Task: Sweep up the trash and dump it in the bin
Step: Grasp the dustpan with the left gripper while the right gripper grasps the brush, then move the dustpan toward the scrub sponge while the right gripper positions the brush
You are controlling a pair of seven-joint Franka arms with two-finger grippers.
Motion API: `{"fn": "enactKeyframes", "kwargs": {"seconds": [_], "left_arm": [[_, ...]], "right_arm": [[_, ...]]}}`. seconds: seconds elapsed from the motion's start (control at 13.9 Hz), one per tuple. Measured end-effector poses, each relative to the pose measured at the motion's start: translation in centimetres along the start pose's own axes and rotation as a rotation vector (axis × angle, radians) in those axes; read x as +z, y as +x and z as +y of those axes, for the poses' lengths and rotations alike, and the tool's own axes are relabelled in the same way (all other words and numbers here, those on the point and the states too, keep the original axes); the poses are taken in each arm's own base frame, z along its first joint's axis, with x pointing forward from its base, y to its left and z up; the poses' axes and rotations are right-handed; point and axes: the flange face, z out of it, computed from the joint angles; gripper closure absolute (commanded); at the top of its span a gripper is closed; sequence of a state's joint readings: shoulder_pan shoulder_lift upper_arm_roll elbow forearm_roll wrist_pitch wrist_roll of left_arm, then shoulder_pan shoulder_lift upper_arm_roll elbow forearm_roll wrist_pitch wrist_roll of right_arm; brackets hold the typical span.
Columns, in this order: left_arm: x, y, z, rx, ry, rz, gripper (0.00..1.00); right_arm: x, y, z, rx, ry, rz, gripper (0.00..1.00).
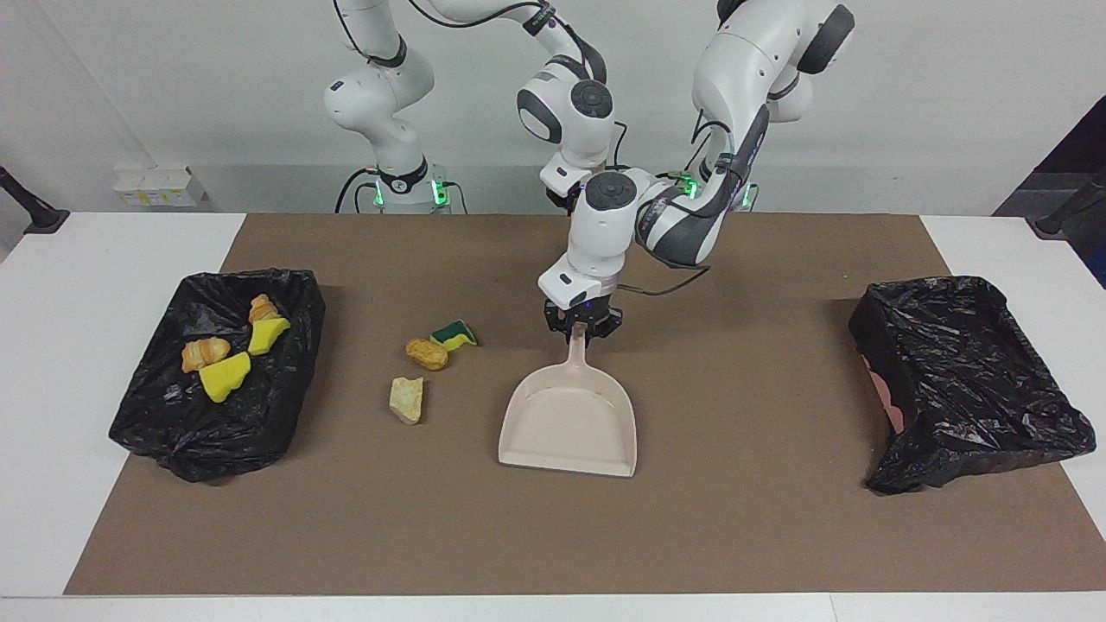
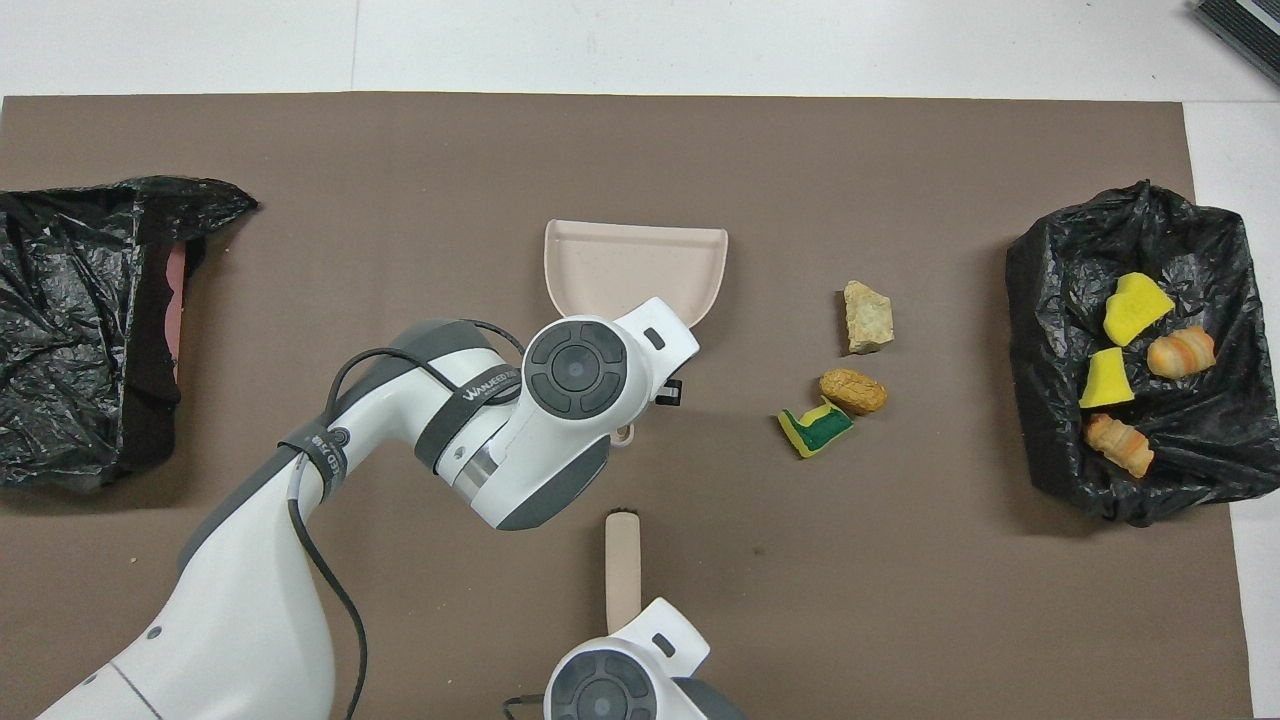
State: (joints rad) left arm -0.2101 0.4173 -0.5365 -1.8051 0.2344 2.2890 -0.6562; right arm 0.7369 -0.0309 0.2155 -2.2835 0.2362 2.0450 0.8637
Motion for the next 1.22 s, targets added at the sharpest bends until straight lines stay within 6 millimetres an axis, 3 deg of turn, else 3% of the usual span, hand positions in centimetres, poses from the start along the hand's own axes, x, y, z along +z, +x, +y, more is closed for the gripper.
{"fn": "enactKeyframes", "kwargs": {"seconds": [0.29, 0.5, 0.79, 1.22], "left_arm": [[-1.5, 1.1, -1.7, 0.051, 0.036, 0.028, 1.0], [-3.5, 1.3, -4.6, 0.256, 0.108, -0.028, 1.0], [-4.3, 1.5, -7.9, 0.541, 0.149, -0.118, 1.0], [-2.6, 1.2, -14.1, 0.979, 0.128, -0.236, 1.0]], "right_arm": [[-5.4, 2.8, 6.9, 0.048, -0.021, -0.059, 1.0], [-7.5, 5.7, 12.0, 0.014, -0.036, -0.049, 1.0], [-8.8, 11.4, 19.1, -0.056, -0.094, 0.011, 1.0], [-8.7, 19.8, 29.6, -0.065, -0.15, 0.122, 1.0]]}}
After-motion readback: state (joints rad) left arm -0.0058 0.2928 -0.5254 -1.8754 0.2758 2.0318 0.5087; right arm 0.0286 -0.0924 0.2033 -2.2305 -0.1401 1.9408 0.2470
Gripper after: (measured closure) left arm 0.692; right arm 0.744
